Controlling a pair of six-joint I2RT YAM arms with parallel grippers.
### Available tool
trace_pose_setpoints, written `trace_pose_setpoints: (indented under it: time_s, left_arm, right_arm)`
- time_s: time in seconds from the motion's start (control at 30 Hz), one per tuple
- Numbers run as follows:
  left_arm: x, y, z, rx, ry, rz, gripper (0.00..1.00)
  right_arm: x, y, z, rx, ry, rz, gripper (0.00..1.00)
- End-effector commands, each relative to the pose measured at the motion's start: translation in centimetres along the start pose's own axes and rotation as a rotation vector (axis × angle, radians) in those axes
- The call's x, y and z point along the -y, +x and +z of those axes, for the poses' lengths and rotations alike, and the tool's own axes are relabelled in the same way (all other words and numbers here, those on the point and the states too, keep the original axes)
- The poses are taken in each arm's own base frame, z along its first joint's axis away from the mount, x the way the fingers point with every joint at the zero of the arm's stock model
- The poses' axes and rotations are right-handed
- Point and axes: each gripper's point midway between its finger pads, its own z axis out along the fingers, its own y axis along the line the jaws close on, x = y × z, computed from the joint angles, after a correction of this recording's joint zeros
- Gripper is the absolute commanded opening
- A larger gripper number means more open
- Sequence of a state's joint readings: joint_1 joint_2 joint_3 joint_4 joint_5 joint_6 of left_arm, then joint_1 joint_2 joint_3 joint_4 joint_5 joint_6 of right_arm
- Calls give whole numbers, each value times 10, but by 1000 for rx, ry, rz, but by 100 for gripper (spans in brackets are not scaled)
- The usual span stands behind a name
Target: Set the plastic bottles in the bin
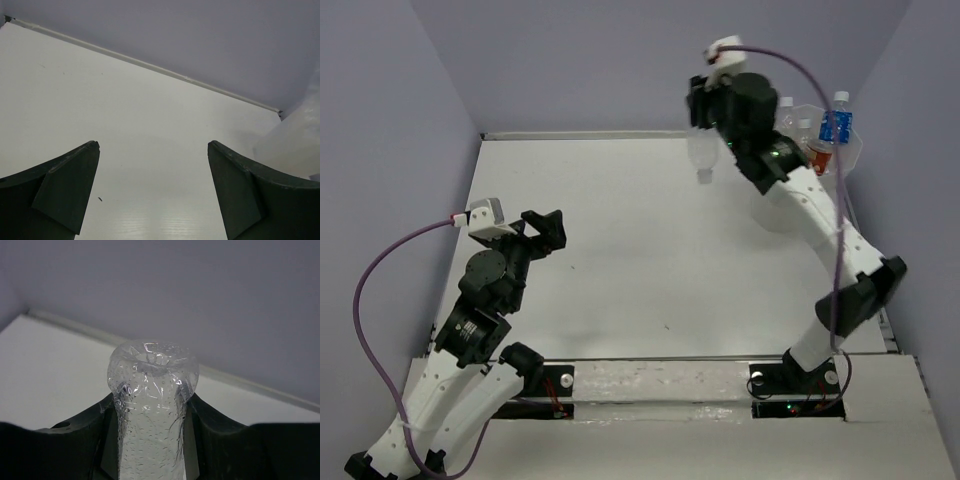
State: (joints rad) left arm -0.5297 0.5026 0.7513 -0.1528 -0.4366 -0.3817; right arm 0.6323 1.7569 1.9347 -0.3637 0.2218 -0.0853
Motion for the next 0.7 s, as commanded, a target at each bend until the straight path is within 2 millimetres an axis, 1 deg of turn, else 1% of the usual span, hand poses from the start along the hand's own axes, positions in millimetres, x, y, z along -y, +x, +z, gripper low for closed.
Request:
trace_pose_setpoints:
  time_s: [0.0, 0.07, 0.1, 0.17, 0.2, 0.27, 0.33, 0.37, 0.4, 0.43, 0.47, 0.5, 0.53, 0.57, 0.6, 0.63, 0.67]
  left_arm:
    - [6, -6, 2, 30, 28, -6, 99]
    - [7, -5, 3, 25, 34, -6, 99]
    - [7, -5, 3, 26, 36, -6, 99]
    - [8, -5, 2, 25, 38, -6, 99]
    - [8, -5, 2, 26, 38, -7, 99]
    - [7, -5, 2, 27, 37, -7, 99]
    - [7, -5, 2, 27, 37, -7, 99]
    - [7, -5, 3, 28, 36, -7, 99]
    - [7, -5, 3, 26, 36, -6, 99]
    - [7, -5, 3, 25, 36, -5, 99]
    - [8, -5, 3, 25, 38, -6, 99]
    - [8, -5, 3, 26, 38, -8, 99]
    - [8, -5, 3, 25, 39, -6, 99]
    - [8, -4, 3, 25, 38, -6, 99]
    - [8, -4, 3, 23, 39, -5, 99]
    - [8, -4, 3, 22, 41, -5, 99]
    - [9, -4, 3, 23, 42, -8, 99]
  right_arm:
    - [158, -113, -90, 463, 450, 108, 19]
    - [190, -122, -110, 529, 532, 118, 19]
    - [219, -128, -125, 576, 617, 120, 19]
    - [243, -129, -136, 607, 692, 114, 18]
    - [262, -130, -144, 637, 743, 110, 17]
    - [275, -127, -145, 642, 775, 114, 17]
    - [282, -123, -143, 642, 777, 119, 17]
    - [281, -114, -138, 622, 773, 115, 16]
    - [281, -111, -136, 620, 769, 112, 17]
    - [284, -92, -128, 584, 773, 106, 17]
    - [282, -87, -126, 589, 768, 93, 17]
    - [283, -78, -122, 579, 772, 83, 17]
    - [288, -66, -119, 560, 788, 72, 16]
    - [290, -43, -108, 513, 781, 59, 16]
    - [294, -31, -104, 491, 781, 54, 16]
    - [292, -9, -94, 444, 768, 48, 15]
    - [290, 2, -90, 424, 761, 44, 15]
